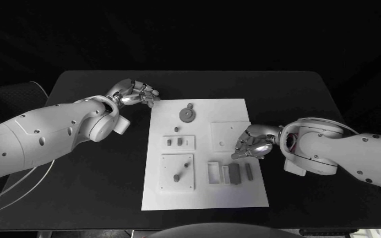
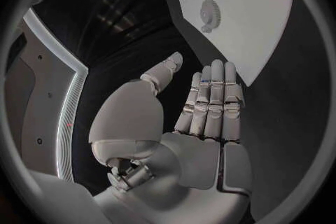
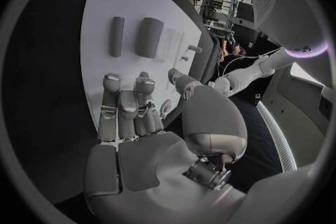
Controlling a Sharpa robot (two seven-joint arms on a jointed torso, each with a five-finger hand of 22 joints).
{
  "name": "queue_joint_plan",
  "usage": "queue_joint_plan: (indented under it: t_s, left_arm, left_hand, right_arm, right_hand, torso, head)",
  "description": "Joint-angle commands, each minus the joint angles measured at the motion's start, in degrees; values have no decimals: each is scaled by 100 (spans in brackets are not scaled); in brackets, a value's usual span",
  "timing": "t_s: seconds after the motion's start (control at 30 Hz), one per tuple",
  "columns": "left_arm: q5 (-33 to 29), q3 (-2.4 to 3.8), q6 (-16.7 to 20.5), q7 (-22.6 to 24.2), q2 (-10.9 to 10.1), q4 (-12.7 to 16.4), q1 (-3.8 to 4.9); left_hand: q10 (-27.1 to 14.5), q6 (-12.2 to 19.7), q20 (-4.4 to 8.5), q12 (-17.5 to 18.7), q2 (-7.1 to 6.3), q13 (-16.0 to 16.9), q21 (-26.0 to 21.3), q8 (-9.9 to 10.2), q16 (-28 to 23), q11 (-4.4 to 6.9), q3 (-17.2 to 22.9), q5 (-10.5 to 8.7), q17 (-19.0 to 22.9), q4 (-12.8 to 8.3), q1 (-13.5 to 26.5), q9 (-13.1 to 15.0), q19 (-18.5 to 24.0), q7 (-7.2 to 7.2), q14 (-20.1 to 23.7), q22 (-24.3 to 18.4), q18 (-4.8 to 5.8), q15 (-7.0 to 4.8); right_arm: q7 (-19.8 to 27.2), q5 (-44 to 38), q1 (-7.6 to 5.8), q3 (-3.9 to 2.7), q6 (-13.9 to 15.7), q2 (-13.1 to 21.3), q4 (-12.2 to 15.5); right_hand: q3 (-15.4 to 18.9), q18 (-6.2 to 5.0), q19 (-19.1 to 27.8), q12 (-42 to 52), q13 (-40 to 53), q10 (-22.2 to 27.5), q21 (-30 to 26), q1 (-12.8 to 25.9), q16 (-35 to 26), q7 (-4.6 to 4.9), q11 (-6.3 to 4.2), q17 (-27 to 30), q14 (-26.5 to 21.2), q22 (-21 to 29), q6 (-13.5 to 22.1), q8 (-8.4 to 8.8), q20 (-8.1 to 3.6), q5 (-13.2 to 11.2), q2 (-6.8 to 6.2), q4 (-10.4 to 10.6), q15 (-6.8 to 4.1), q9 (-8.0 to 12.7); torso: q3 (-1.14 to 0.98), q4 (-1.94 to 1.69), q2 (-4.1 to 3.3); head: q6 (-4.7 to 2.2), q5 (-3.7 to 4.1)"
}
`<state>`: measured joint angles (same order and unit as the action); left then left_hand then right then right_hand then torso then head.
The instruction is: Assemble the parts on the task board
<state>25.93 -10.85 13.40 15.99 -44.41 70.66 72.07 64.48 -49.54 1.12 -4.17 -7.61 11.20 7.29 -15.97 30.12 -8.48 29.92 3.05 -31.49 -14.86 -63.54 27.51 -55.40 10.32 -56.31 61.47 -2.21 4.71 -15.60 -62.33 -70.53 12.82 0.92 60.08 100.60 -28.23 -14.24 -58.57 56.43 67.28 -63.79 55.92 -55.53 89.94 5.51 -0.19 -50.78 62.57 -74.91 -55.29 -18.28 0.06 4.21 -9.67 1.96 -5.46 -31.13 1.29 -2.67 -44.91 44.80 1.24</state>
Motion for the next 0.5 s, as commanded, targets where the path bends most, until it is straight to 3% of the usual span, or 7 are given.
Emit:
queue_joint_plan:
  t_s: [0.03, 0.2, 0.5]
  left_arm:
    - [-85, -18, -108, 3, 13, -16, -31]
    - [-124, -172, -115, -9, 12, -33, -39]
    - [-124, -216, -133, -40, -4, -17, -41]
  left_hand:
    - [-7, 6, -20, 15, -9, -6, -33, -14, -37, 10, -8, -6, -11, 43, 62, -6, -8, -5, -21, 6, -68, 6]
    - [-10, 11, -21, 15, -9, -9, -38, -12, -49, 9, -14, -6, -23, 56, 81, -8, -6, -4, -20, 8, -68, 7]
    - [-14, 16, -23, 15, -12, -13, -46, -10, -68, 7, -24, -7, -43, 80, 111, -12, 0, -1, -19, 11, -68, 9]
  right_arm:
    - [-91, -26, 0, -3, 201, 13, 23]
    - [-275, -269, 2, -2, -137, 18, 55]
    - [-461, -424, 24, 18, -587, -78, 50]
  right_hand:
    - [16, -76, 9, 212, 98, 3, 50, -8, 37, 58, -4, -112, 95, -124, -73, -48, -33, 27, -73, 66, -33, -47]
    - [94, -76, -16, 588, 194, -6, 135, 136, 115, -67, -123, -423, 329, -117, -373, -242, -74, 38, -88, 325, -99, -257]
    - [171, -76, -84, 873, 206, -115, 233, 257, 165, -180, -233, -747, 640, -113, -558, -372, -166, 22, -67, 720, -150, -516]
  torso:
    - [-19, 47, 105]
    - [-44, 71, 208]
    - [-59, 85, 249]
  head:
    - [26, -37]
    - [97, -79]
    - [175, -92]
